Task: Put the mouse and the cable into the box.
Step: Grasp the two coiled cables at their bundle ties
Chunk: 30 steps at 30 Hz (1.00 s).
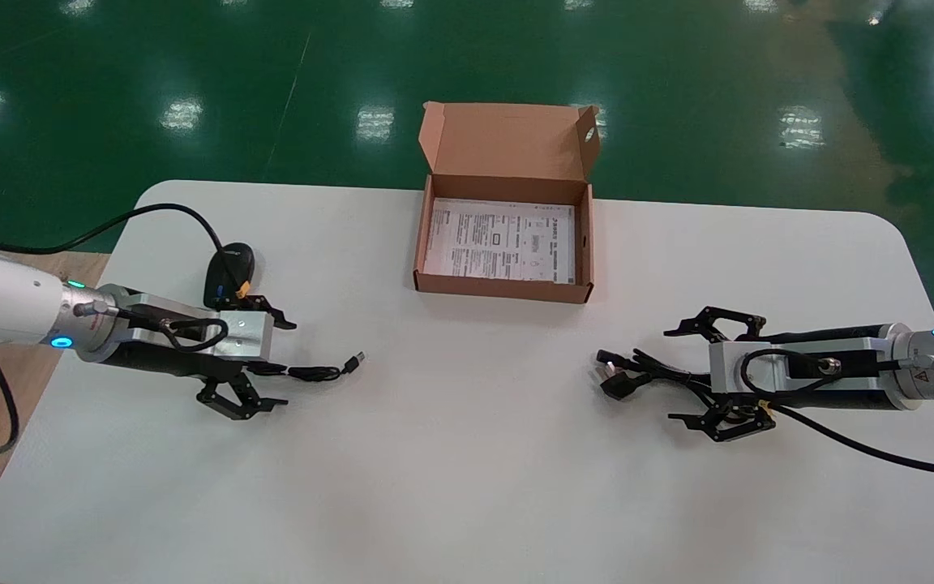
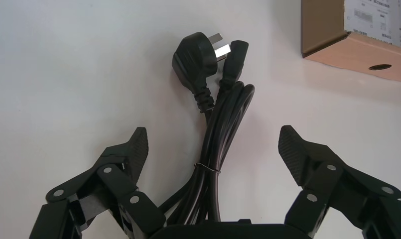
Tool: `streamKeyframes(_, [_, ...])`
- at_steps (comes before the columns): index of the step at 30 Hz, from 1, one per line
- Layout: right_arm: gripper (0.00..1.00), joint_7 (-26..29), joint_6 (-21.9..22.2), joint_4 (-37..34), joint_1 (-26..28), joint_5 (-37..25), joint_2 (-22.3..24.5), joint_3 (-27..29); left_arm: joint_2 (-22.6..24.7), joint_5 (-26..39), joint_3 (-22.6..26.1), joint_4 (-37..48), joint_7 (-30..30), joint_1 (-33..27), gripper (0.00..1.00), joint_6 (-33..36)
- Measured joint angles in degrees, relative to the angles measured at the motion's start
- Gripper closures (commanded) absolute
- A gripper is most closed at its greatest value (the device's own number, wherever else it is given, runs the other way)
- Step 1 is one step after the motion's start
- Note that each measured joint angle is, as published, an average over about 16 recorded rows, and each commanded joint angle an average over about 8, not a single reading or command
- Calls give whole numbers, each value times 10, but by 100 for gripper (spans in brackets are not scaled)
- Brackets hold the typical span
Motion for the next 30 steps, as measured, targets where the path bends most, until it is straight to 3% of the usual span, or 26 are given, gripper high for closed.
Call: streamKeyframes(30, [100, 0, -1, 0, 0, 0, 0, 0, 1, 0, 0, -1, 1, -2, 100, 0])
